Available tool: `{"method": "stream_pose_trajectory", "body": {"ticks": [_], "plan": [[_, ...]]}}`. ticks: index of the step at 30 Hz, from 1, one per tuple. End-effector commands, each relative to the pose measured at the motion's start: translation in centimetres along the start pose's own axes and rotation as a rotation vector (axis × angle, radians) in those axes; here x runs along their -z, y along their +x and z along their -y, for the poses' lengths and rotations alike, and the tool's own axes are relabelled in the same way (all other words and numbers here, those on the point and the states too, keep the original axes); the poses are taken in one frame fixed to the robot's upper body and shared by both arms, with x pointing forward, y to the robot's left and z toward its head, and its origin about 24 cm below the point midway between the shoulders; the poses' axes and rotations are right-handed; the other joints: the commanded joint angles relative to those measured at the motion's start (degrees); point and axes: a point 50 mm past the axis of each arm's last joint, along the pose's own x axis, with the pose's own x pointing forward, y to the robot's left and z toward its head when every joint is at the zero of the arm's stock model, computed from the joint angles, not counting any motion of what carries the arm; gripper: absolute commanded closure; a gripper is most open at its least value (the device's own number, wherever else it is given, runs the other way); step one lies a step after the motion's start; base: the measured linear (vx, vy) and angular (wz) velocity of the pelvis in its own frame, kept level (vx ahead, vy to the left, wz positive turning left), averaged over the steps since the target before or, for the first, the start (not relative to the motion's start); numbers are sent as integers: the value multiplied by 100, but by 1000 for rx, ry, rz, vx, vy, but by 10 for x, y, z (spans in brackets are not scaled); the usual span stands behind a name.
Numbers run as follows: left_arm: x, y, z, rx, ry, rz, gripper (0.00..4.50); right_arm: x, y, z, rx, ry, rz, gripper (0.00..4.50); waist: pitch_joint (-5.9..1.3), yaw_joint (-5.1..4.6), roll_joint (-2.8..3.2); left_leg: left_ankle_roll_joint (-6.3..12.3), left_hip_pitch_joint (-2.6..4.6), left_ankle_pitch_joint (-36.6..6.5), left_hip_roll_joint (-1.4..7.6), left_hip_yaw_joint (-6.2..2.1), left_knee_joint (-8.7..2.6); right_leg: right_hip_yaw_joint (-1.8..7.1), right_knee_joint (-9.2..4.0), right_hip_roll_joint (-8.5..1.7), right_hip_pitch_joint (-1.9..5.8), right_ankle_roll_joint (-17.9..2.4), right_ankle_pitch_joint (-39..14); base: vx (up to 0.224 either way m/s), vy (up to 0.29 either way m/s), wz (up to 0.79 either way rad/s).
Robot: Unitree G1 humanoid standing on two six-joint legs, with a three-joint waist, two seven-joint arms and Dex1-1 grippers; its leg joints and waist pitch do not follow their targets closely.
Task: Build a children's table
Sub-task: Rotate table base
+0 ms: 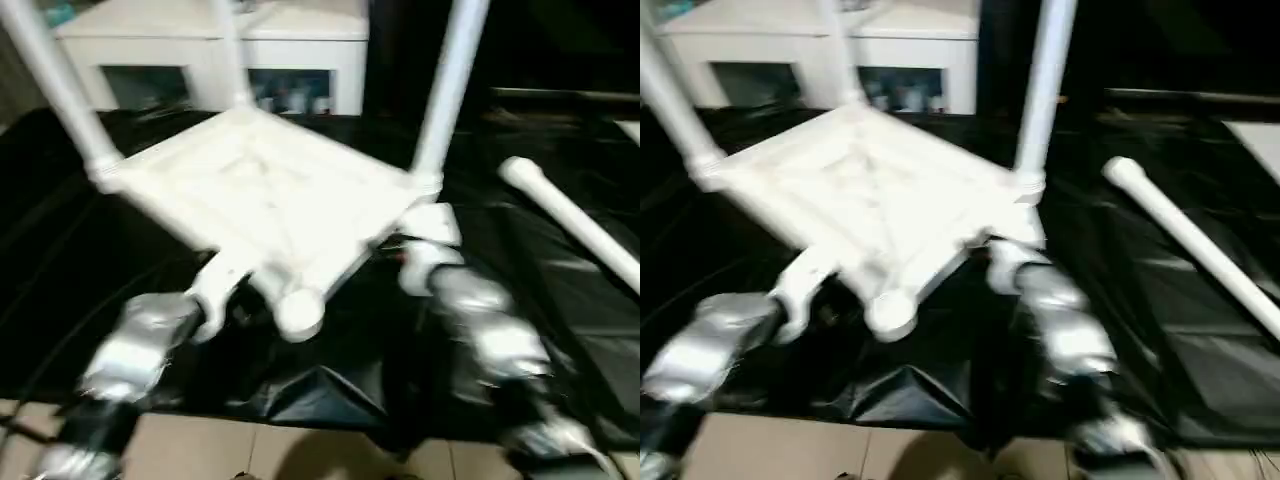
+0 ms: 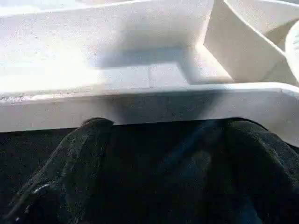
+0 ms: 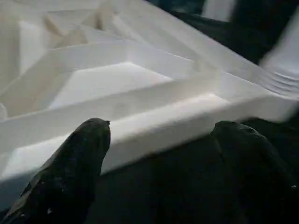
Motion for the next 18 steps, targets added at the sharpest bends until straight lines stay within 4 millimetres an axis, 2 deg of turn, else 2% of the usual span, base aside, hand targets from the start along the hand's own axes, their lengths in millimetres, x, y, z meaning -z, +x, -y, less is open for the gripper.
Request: {"method": "stream_pose_trajectory", "body": {"ticks": [1, 2, 4, 5, 6, 7, 10, 11, 13, 14, 16, 18], "plan": [[-24, 6, 2, -12, 52, 131, 1, -4, -5, 3, 12, 52, 3, 61, -426, -14, 24, 32, 76, -1539, -55, 75, -383, 59, -323, 32, 265, -1001, -1291, 0, 0, 0], [-30, 10, 6, -8, 56, 182, 1, -4, -8, 5, 26, 75, 1, 61, -431, -23, 24, 53, 52, -1492, -57, 66, -385, 51, -326, 21, 283, -995, -1259, 0, 0, 0], [-42, 16, 15, 3, 44, 291, 1, -2, -11, 8, 58, 96, -10, 61, -453, -8, 45, 62, 64, -1436, -41, 66, -364, 53, -318, 15, 264, -1042, -1173, 0, 0, 0], [-45, 18, 18, 2, 34, 308, 1, -1, -12, 9, 77, 90, -15, 61, -461, -14, 30, 74, 46, -1362, -39, 62, -357, 49, -311, 16, 275, -1067, -1060, 0, 0, 0], [-47, 20, 21, -1, 25, 324, 1, 0, -14, 10, 99, 82, -20, 61, -456, -17, 40, 76, 21, -1263, -34, 59, -353, 41, -291, 18, 281, -1107, -902, 0, 0, 0], [-49, 22, 23, -9, 26, 331, 1, 1, -15, 11, 118, 72, -25, 61, -446, -22, 24, 77, 8, -1312, -36, 60, -353, 36, -287, 8, 291, -1120, -939, 0, 0, 0], [-53, 19, 24, -26, 12, 371, 1, -1, -19, 14, 136, 41, -17, 61, -447, -34, 15, 88, 9, -1352, -36, 57, -352, 34, -300, 8, 299, -1019, -1084, 0, 0, 0], [-55, 14, 25, -57, -49, 436, 1, -3, -24, 17, 152, 21, -20, 61, -436, -60, -8, 103, -26, -1329, -52, 51, -357, 28, -300, 12, 325, -992, -1135, 0, 0, 0], [-55, 13, 25, -70, -78, 445, 1, -3, -25, 18, 156, 26, -27, 61, -440, -71, -11, 131, -14, -1302, -47, 63, -346, 31, -307, 11, 316, -981, -1170, 0, 0, 0], [-51, 10, 23, -126, -173, 470, 1, -1, -27, 23, 185, 49, -45, 61, -443, -79, -40, 186, -9, -1288, -44, 78, -327, 38, -313, 17, 304, -991, -1183, 0, 0, 0], [-42, 8, 21, -191, -267, 477, 1, 3, -31, 26, 212, 56, -67, 61, -430, -72, -32, 200, -16, -1253, -40, 80, -329, 35, -313, 16, 310, -1027, -1184, 0, 0, 0], [-38, 7, 22, -204, -257, 466, 1, 5, -32, 24, 200, 56, -74, 61, -430, -61, -36, 231, -5, -1323, -43, 81, -330, 28, -343, 32, 286, -951, -1370, 0, 0, 0]]}}
